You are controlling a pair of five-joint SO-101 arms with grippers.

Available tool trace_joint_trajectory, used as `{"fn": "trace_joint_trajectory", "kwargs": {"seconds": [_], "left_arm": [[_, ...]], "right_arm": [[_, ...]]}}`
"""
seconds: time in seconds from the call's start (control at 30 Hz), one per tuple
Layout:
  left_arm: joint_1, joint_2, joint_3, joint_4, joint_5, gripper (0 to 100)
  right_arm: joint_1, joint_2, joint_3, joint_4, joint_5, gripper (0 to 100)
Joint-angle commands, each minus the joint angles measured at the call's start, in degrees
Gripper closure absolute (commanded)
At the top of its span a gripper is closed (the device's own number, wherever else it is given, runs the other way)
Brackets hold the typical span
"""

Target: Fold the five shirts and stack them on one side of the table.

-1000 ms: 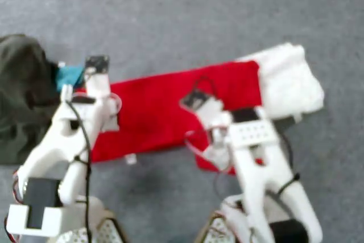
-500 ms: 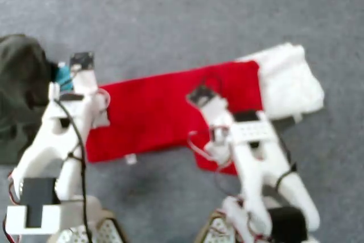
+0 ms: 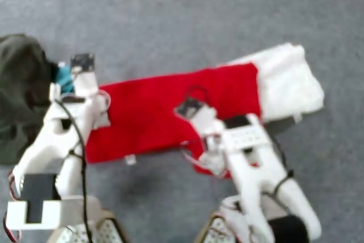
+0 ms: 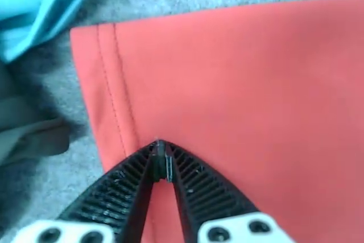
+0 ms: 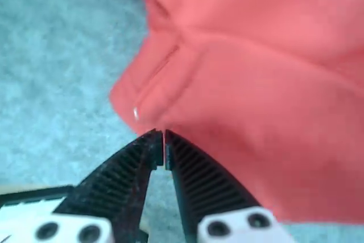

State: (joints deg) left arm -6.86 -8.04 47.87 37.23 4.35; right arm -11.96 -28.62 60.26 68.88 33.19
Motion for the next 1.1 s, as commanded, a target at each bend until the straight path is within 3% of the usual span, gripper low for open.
{"fn": "trace_joint_trajectory", "kwargs": {"seconds": [0.0,0.17,0.33,0.6,1.07], "left_arm": [[-0.6,-0.3,0.1,-0.8,0.4,97],[-0.6,-0.3,0.1,-0.8,0.4,97],[-0.6,-0.3,0.2,-0.8,0.4,97],[-0.6,-0.3,0.2,-0.8,0.4,97],[-0.6,-0.3,0.3,-0.8,0.4,97]], "right_arm": [[2.0,-7.0,-5.4,4.6,-0.3,98.0],[-1.1,-9.7,-5.8,4.0,-0.6,97.2],[-3.9,-9.7,-0.8,-2.5,-5.6,86.1],[-7.0,-9.7,4.4,-8.4,-12.0,85.8],[-7.0,-9.7,8.6,-13.1,-16.4,85.8]]}}
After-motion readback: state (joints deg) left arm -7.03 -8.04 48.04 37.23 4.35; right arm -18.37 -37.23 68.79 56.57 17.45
